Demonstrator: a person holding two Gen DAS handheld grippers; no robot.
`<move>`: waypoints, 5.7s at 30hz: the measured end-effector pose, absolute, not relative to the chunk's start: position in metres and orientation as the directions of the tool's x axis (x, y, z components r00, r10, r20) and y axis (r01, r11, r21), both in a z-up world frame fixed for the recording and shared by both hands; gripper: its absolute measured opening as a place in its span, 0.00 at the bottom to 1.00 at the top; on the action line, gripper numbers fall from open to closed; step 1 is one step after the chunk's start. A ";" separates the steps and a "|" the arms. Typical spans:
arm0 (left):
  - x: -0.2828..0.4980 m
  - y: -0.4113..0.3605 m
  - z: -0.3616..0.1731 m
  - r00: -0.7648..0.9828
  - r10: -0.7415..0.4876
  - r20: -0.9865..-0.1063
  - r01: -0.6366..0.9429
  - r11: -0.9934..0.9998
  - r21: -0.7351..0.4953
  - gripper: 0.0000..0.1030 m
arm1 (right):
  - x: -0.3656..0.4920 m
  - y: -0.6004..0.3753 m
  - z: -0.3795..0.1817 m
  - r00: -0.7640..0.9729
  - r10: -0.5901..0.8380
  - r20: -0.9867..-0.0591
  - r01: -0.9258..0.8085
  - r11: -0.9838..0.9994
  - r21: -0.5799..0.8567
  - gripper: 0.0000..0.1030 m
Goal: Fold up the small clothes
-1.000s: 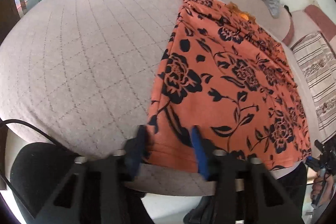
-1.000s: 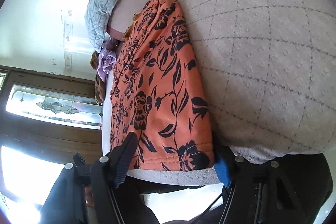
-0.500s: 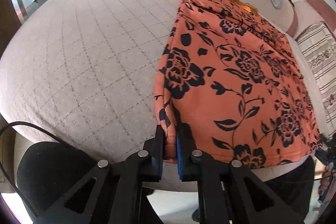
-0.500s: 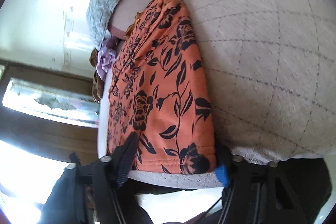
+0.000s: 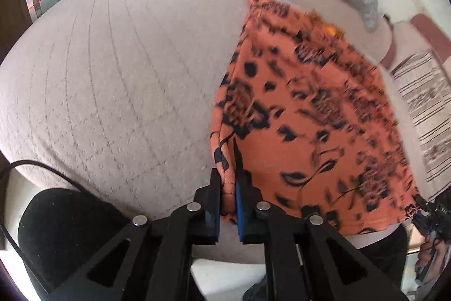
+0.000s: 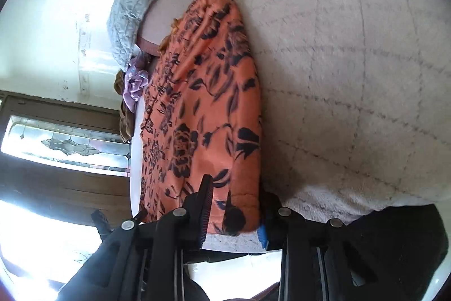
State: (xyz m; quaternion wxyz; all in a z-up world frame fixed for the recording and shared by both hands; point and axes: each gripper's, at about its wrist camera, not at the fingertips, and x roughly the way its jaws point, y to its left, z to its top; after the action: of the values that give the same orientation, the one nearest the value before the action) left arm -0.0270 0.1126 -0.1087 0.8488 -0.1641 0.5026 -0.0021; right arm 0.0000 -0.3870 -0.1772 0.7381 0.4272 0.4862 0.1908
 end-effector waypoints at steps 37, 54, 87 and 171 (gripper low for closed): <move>0.150 0.099 -0.001 0.699 -0.237 -0.675 -0.001 0.943 -0.333 0.07 | 0.181 -0.405 -0.074 0.624 0.684 -0.377 -0.053 0.519 0.853 0.15; 0.137 0.088 -0.056 0.631 -0.221 -0.744 -0.039 0.948 -0.316 0.07 | 0.030 -0.403 -0.154 0.540 0.629 -0.559 0.245 0.518 0.819 0.71; 0.266 0.136 -0.086 0.636 -0.105 -0.765 -0.218 0.926 -0.308 0.73 | 0.293 -0.387 -0.136 0.617 0.550 -0.563 0.152 0.618 0.771 0.77; 0.084 0.015 -0.053 0.666 -0.055 -0.744 0.010 0.998 -0.065 0.63 | 0.123 -0.335 -0.067 0.580 0.544 -0.607 -0.104 0.788 0.607 0.80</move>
State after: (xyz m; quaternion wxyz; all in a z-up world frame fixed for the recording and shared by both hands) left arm 0.0836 0.0150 -0.0533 0.9123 -0.0278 0.4081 -0.0179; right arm 0.1232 -0.3353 -0.0668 0.8487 0.2637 0.4168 0.1909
